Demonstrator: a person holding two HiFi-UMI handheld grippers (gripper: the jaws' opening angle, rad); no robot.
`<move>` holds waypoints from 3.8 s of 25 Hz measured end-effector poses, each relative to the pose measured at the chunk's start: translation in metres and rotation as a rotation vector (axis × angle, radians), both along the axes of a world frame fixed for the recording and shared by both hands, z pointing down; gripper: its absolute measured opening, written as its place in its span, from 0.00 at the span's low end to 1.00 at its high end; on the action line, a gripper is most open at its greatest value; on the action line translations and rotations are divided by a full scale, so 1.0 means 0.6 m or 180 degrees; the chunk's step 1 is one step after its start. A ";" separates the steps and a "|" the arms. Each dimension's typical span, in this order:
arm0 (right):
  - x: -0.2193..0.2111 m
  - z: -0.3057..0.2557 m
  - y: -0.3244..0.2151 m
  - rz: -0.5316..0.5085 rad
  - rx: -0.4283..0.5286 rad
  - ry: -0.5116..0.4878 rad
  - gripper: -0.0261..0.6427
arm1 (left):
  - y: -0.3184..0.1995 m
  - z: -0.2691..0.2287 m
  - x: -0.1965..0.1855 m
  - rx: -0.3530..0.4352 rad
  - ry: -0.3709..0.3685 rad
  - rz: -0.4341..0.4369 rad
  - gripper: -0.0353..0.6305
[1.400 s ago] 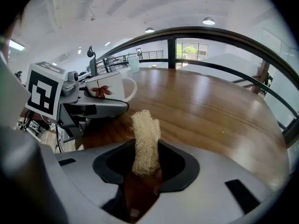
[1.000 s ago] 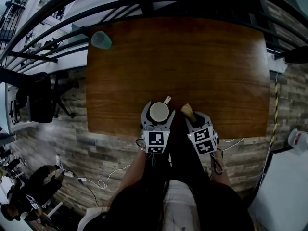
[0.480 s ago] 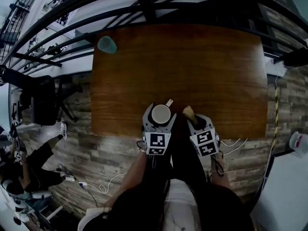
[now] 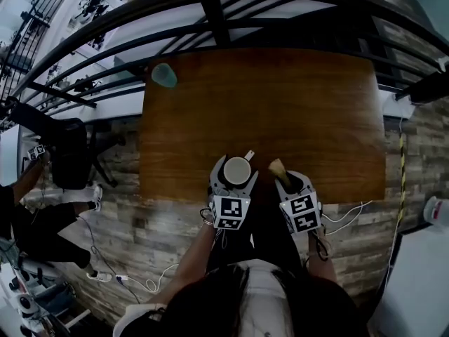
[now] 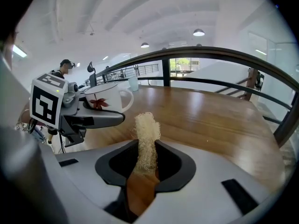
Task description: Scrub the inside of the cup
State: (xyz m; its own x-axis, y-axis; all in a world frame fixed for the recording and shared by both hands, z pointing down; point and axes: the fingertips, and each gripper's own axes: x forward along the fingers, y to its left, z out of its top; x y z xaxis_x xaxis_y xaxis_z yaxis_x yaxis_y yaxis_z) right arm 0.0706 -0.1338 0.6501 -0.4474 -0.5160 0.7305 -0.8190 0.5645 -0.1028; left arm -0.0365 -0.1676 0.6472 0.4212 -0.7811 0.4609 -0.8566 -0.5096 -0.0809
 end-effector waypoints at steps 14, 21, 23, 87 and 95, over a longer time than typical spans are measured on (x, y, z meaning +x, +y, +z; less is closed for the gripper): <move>0.003 -0.069 0.018 0.0183 0.0148 -0.0245 0.22 | 0.027 -0.069 0.004 0.0150 -0.0046 0.0093 0.66; 0.020 -0.114 0.011 0.0199 0.0257 -0.0370 0.22 | 0.021 -0.098 0.025 0.0218 -0.0082 0.0104 0.66; 0.017 -0.131 0.009 0.0193 0.0290 -0.0424 0.22 | 0.022 -0.105 0.028 0.0228 -0.0102 0.0136 0.66; -0.089 -0.269 0.078 -0.0821 -0.0130 0.0168 0.22 | 0.042 -0.213 0.101 0.1416 -0.1910 0.1034 0.66; -0.085 -0.261 0.094 -0.0845 -0.0450 -0.0025 0.22 | 0.054 -0.210 0.126 0.1605 -0.2013 0.1225 0.66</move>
